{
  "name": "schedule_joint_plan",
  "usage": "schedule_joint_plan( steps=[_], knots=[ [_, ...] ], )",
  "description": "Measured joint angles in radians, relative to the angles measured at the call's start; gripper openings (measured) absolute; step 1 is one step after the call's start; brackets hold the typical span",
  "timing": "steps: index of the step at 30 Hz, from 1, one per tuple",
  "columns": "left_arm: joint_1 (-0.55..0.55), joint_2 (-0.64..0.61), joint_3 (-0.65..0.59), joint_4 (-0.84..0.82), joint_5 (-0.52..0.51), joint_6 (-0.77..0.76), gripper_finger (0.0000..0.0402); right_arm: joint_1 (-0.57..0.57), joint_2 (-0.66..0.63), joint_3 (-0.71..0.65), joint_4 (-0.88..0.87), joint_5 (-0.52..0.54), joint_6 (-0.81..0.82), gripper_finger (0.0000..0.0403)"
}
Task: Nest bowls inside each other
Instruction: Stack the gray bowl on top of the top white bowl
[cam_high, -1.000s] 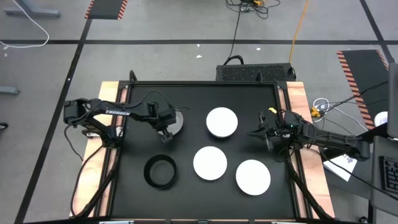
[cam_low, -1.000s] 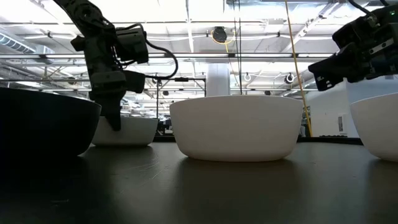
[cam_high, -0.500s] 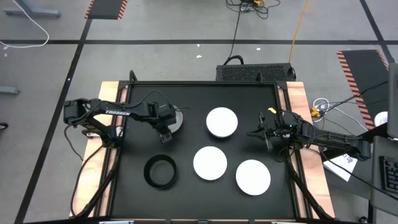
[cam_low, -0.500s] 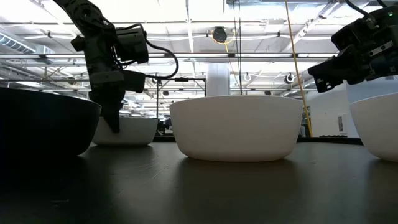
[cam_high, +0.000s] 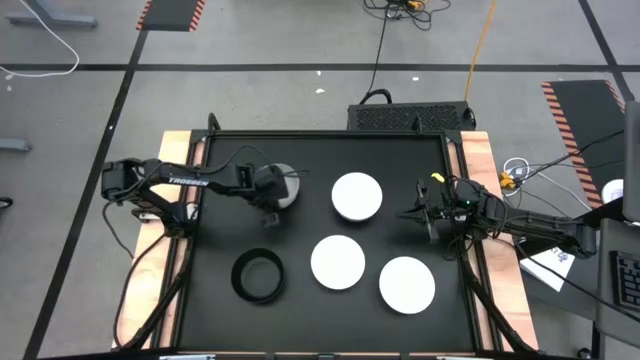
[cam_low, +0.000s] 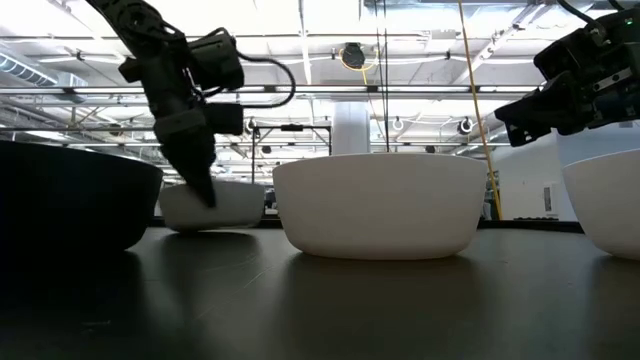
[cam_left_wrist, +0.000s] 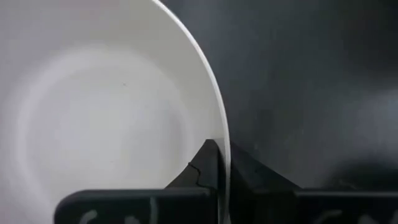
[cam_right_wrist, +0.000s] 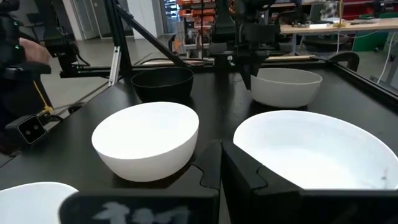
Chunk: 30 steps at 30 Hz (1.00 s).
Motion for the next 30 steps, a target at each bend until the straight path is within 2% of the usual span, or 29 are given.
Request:
schedule_joint_plan(
  steps=[20, 30],
  knots=[
    [-0.029, 0.001, -0.002, 0.433, -0.023, 0.156, 0.0001, 0.000, 0.000, -0.001, 0.000, -0.024, 0.009, 0.0000],
    [-0.029, 0.001, -0.002, 0.656, 0.117, 0.201, 0.0001, 0.000, 0.000, -0.010, 0.000, -0.025, 0.009, 0.0000]
  ],
)
